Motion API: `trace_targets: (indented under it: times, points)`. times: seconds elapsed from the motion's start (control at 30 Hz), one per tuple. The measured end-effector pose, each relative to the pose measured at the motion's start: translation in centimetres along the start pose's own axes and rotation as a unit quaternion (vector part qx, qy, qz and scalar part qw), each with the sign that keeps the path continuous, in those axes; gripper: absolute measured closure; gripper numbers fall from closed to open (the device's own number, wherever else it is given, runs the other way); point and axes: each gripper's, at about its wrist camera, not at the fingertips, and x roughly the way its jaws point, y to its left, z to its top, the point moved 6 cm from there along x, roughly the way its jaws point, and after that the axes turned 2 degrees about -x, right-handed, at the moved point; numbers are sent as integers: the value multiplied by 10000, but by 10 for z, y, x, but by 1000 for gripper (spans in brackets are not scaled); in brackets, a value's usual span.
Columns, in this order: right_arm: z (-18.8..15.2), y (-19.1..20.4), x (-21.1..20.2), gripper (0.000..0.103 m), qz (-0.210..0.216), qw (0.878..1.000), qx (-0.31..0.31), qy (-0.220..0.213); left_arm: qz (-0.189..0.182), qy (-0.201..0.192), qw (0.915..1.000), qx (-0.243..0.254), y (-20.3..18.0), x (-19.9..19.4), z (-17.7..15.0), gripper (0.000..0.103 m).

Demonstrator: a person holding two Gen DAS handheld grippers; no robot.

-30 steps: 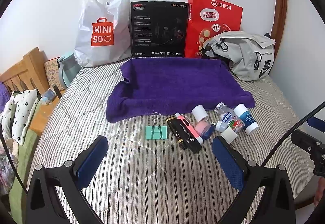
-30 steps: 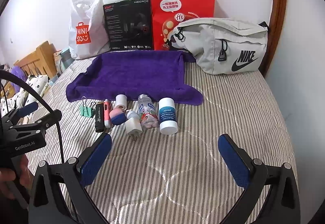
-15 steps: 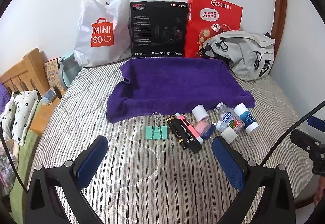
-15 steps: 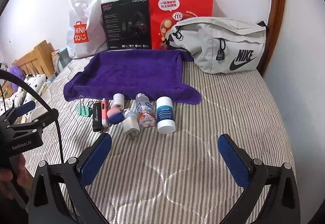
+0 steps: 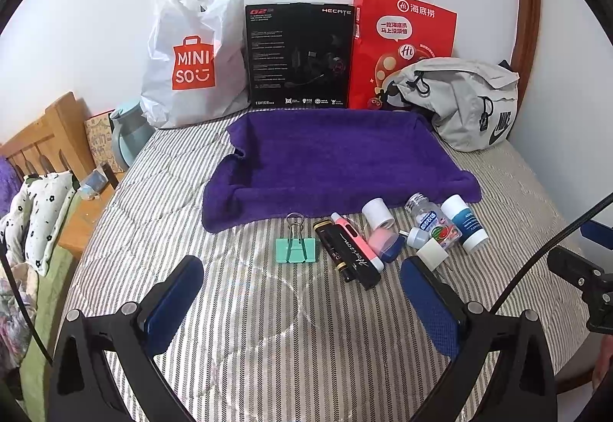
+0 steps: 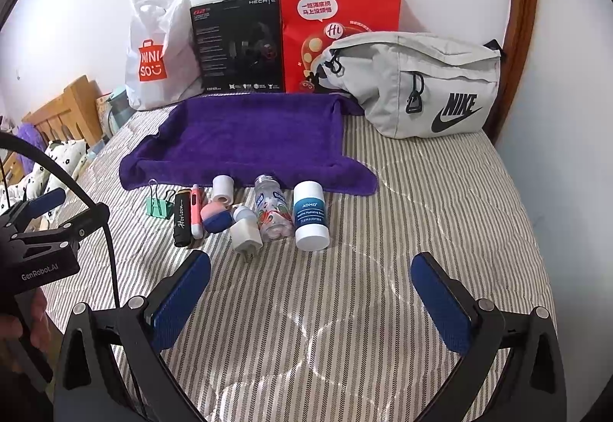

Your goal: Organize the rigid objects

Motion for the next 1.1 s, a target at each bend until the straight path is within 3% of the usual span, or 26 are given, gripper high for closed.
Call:
trace_targets:
  times: [1.1]
  points:
    - [-2,-6,-2,0,-27,10000,45,0,42,-18,9999,122,-9,-3,5,0]
